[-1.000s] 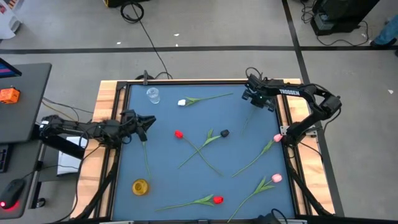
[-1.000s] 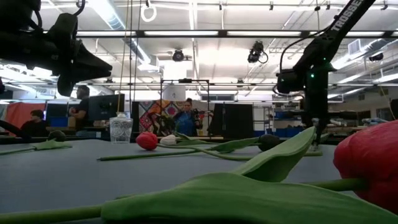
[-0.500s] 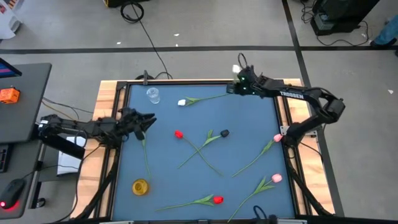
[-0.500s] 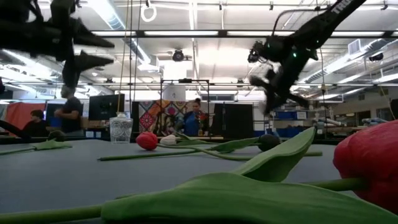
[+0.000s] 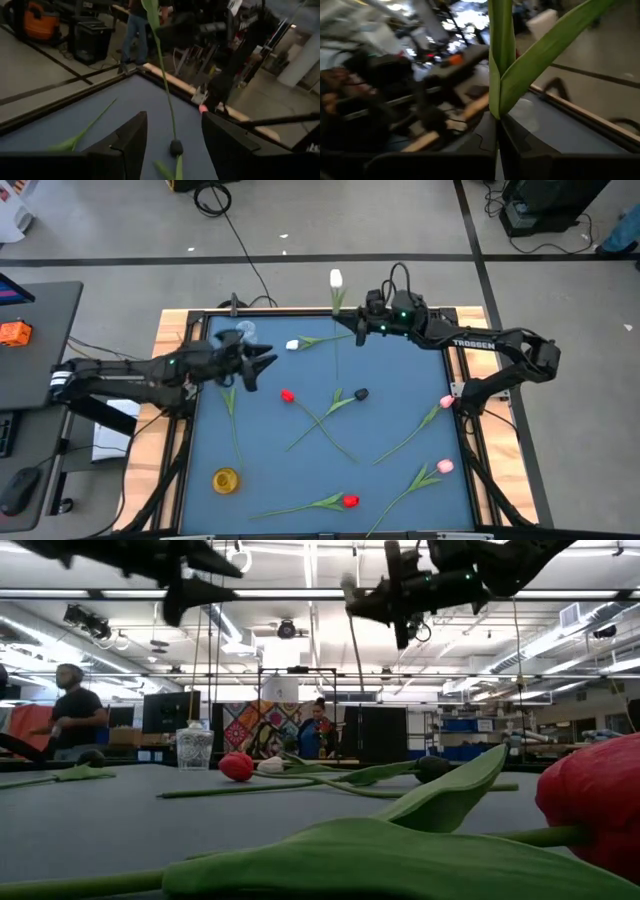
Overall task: Sort flowers into vase by color
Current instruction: Put the right white tulip into the transparent flower vase
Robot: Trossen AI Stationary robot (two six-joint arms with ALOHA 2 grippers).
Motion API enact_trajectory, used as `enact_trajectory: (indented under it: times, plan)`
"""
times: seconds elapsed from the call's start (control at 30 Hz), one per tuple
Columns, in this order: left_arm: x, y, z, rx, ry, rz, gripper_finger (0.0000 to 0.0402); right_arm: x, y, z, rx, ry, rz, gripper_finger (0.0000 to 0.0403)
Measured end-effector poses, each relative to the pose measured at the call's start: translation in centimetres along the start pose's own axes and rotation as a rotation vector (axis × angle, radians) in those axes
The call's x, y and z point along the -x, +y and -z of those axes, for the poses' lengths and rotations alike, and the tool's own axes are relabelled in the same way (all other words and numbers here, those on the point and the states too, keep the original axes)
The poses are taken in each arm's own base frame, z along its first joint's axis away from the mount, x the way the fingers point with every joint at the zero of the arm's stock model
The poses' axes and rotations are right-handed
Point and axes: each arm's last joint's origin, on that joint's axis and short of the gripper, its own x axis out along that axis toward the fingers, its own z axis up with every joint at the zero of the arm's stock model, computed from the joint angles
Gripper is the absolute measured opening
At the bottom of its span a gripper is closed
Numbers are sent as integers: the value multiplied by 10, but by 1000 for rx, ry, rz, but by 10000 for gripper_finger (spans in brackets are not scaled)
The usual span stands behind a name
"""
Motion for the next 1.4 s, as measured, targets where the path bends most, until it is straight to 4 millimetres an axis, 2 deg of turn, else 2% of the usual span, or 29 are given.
enact_trajectory:
  times: [0.1,0.37,0.5,0.67,0.9,1.23,1.4]
  plan:
    - [-19,1,-14,-20,10,48,195,-5,16,-4,28,-7,-69,11]
    - [-65,-3,-45,-42,39,208,195,-13,62,-41,204,-45,-156,11]
    - [-82,-15,-65,-93,-4,269,195,-12,76,-54,267,-42,-169,11]
    - [-99,-24,-79,-134,-8,315,191,-12,85,-58,314,-25,-181,11]
    - [-114,-28,-85,-145,-4,335,151,-13,91,-56,322,-24,-198,11]
    - [-115,-26,-85,-182,-18,322,99,-13,95,-54,346,-23,-214,11]
    - [-115,-27,-85,-248,-29,328,26,-13,95,-54,356,-20,-218,15]
